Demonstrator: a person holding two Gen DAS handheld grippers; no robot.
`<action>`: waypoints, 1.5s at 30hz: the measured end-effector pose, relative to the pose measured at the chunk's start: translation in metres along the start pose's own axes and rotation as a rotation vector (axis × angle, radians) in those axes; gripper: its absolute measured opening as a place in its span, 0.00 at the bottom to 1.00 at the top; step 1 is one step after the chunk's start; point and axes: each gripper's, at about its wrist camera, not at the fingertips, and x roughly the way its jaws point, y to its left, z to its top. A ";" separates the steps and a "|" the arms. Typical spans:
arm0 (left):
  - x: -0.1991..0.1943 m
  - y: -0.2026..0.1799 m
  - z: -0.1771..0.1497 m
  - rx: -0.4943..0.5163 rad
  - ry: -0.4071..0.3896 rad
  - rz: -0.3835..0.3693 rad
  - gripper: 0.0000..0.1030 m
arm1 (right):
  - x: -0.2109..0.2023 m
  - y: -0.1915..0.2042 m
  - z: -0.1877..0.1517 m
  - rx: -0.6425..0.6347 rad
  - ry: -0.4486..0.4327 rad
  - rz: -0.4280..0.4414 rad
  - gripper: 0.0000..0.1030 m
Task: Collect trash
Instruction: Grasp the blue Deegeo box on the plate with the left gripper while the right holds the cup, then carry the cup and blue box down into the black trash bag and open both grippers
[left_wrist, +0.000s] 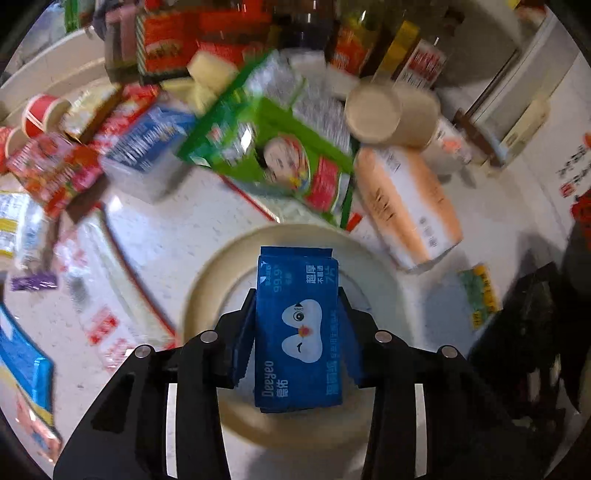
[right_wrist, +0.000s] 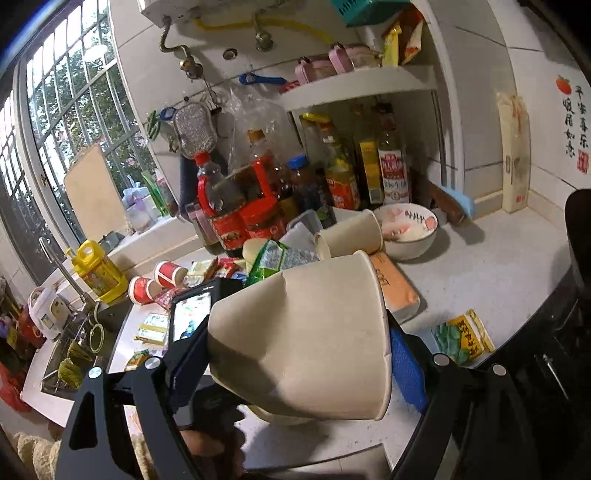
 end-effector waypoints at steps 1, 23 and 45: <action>-0.008 0.003 0.001 0.006 -0.014 -0.006 0.38 | -0.002 0.002 0.001 -0.004 -0.006 0.001 0.82; -0.211 0.236 -0.202 -0.040 0.094 0.280 0.38 | -0.010 0.142 -0.148 -0.138 0.472 0.242 0.82; -0.079 0.312 -0.346 0.054 0.479 0.328 0.58 | 0.094 0.160 -0.366 -0.194 0.910 0.083 0.90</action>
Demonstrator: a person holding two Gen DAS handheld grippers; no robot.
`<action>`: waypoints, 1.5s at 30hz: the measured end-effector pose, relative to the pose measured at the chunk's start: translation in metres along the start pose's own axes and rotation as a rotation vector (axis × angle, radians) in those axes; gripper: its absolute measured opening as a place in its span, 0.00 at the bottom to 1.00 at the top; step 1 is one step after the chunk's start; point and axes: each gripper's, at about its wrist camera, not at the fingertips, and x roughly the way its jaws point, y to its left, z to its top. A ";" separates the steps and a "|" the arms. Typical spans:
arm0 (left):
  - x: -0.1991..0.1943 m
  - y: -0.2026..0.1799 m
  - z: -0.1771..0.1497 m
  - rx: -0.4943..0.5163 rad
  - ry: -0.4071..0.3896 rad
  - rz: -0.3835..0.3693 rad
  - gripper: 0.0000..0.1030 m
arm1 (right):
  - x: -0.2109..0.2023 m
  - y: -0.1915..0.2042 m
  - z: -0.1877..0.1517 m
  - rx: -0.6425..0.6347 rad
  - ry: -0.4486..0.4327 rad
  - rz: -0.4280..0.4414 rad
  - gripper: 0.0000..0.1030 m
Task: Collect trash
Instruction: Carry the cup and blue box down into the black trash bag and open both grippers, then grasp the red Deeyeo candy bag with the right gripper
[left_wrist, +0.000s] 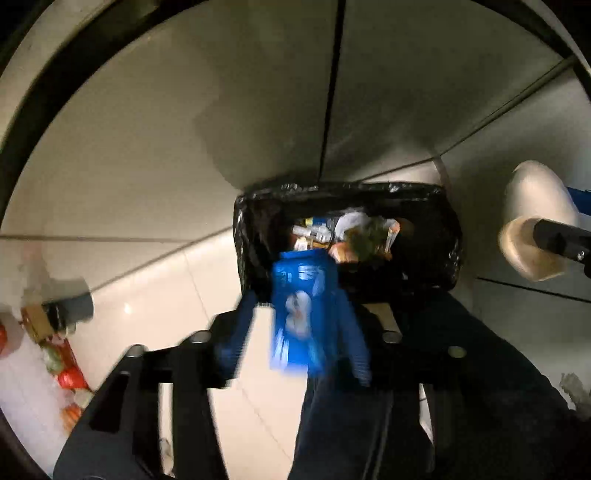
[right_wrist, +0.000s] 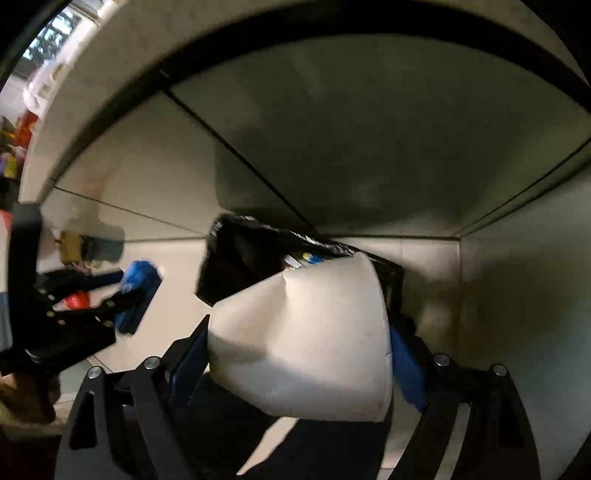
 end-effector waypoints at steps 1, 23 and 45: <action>-0.003 0.002 0.002 -0.003 -0.021 0.019 0.66 | -0.001 -0.002 0.000 0.005 0.000 -0.012 0.95; -0.252 0.037 0.065 -0.168 -0.597 0.054 0.87 | -0.255 0.039 0.100 -0.133 -0.615 0.073 0.95; -0.214 0.034 0.170 -0.321 -0.503 0.144 0.89 | -0.197 -0.025 0.333 -0.164 -0.558 0.019 0.95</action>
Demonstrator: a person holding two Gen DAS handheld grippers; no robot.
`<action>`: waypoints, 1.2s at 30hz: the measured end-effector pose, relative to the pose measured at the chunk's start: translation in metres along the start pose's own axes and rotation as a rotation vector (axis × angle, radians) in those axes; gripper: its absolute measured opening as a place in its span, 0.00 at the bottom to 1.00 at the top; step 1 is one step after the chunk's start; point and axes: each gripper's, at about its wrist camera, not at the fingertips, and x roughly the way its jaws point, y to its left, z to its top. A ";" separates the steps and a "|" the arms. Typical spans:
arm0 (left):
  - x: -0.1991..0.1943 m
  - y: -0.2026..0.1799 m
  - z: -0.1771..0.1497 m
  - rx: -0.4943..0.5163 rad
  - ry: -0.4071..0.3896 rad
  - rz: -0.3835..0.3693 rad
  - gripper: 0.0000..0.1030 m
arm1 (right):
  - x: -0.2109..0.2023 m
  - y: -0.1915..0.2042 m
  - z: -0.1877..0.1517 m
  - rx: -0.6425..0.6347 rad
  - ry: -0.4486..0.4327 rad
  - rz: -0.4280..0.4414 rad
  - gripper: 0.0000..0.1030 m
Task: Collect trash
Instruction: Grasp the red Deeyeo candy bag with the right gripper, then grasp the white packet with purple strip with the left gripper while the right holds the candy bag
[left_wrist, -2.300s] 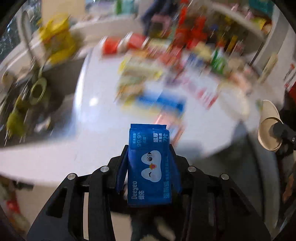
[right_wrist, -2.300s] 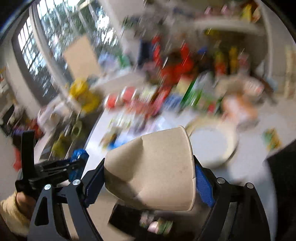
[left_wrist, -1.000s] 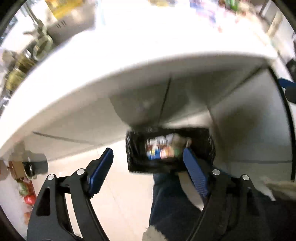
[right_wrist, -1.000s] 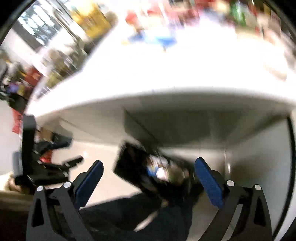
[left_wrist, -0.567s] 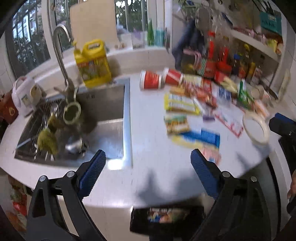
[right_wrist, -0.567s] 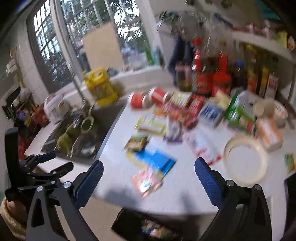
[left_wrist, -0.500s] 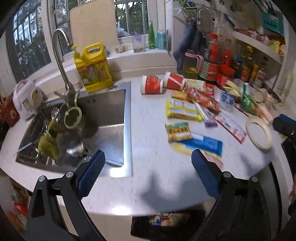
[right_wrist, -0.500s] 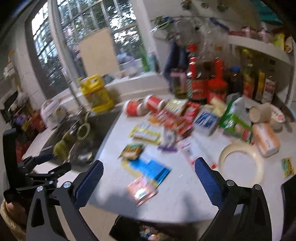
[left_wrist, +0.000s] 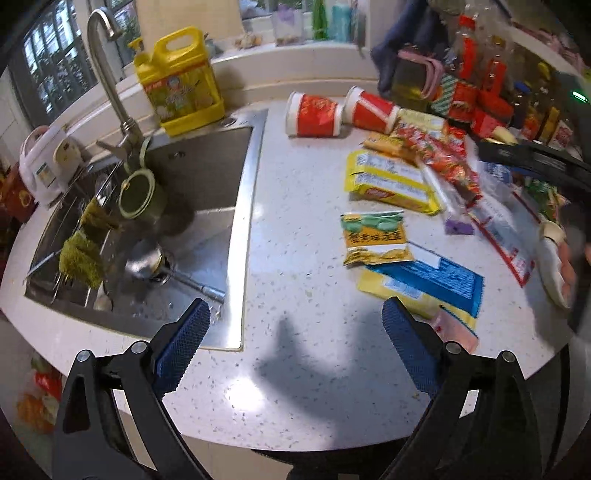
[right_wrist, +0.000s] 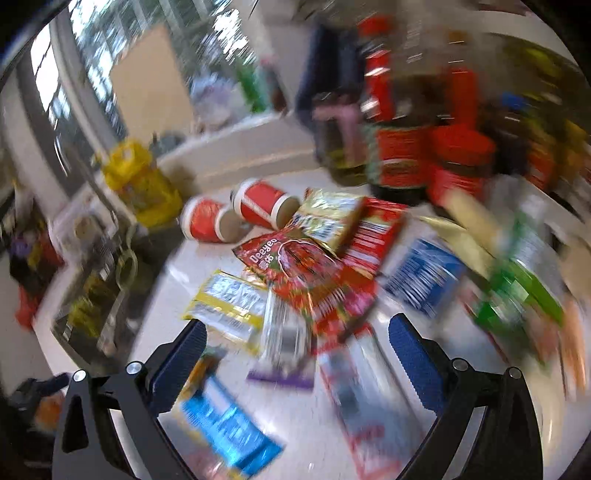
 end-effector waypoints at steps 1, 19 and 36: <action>0.001 0.003 0.001 -0.010 0.007 0.009 0.89 | 0.018 0.001 0.009 -0.026 0.026 -0.003 0.95; 0.033 0.023 0.015 -0.148 0.054 0.026 0.89 | 0.072 0.009 0.030 -0.150 0.090 0.044 0.40; 0.119 -0.058 0.144 -0.051 0.061 -0.313 0.89 | -0.040 -0.027 0.009 -0.008 -0.046 0.055 0.40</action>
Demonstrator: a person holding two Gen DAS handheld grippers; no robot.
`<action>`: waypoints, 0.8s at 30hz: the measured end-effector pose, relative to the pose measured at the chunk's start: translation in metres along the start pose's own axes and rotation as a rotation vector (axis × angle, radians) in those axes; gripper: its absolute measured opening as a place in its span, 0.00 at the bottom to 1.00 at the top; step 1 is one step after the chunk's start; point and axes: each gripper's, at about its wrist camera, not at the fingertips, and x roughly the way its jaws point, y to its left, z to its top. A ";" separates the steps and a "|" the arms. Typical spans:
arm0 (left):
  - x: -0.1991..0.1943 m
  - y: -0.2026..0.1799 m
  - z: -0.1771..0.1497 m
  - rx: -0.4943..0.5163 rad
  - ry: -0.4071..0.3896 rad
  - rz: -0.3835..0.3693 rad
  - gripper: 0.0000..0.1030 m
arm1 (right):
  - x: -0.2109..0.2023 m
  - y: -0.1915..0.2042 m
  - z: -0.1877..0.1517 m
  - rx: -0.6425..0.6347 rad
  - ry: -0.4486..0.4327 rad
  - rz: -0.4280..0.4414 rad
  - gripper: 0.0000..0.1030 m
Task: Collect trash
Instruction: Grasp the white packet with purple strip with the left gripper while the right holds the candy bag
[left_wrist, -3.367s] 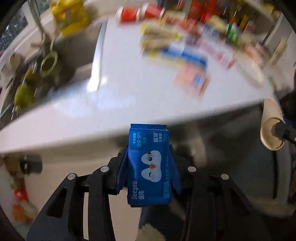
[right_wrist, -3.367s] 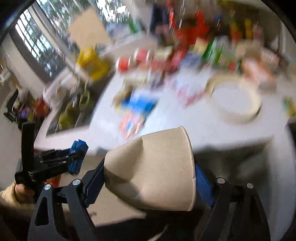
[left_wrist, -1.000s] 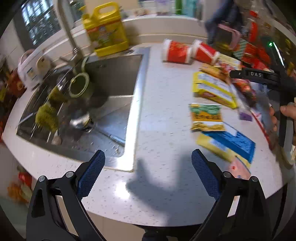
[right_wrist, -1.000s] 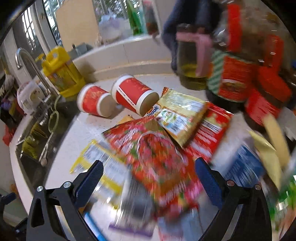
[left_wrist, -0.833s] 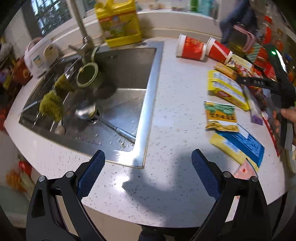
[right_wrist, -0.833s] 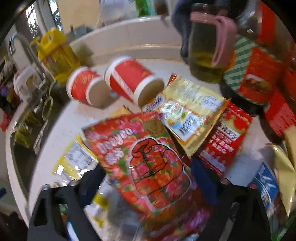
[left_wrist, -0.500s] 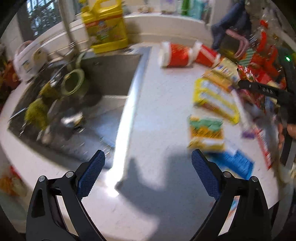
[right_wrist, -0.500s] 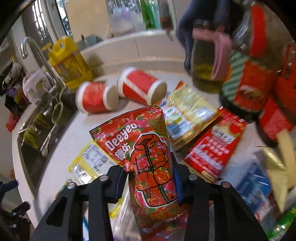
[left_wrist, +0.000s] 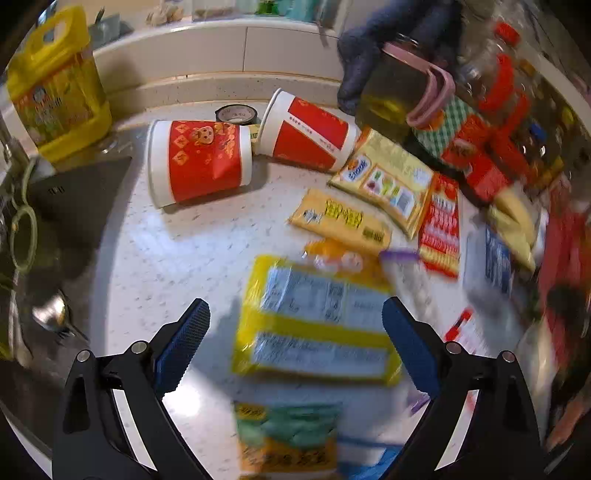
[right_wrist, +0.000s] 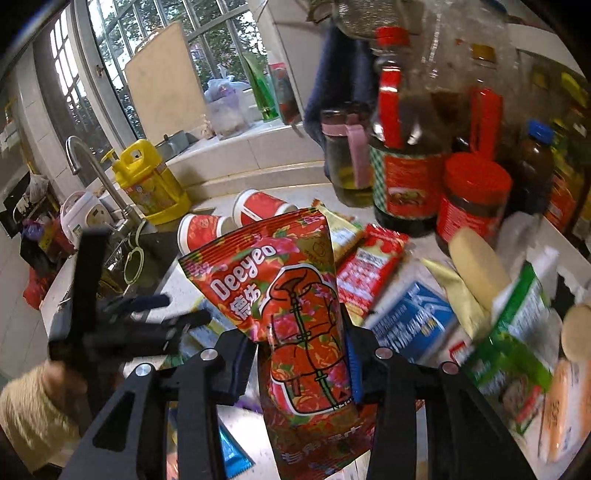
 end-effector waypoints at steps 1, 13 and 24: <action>0.000 -0.005 0.005 -0.011 -0.002 -0.045 0.89 | -0.003 -0.003 -0.003 0.014 -0.004 0.001 0.40; 0.058 -0.107 0.006 0.172 0.103 0.195 0.89 | -0.029 -0.035 -0.016 0.133 -0.063 -0.049 0.40; 0.074 -0.121 0.000 0.113 0.070 0.239 0.66 | -0.048 -0.054 -0.022 0.182 -0.093 -0.048 0.41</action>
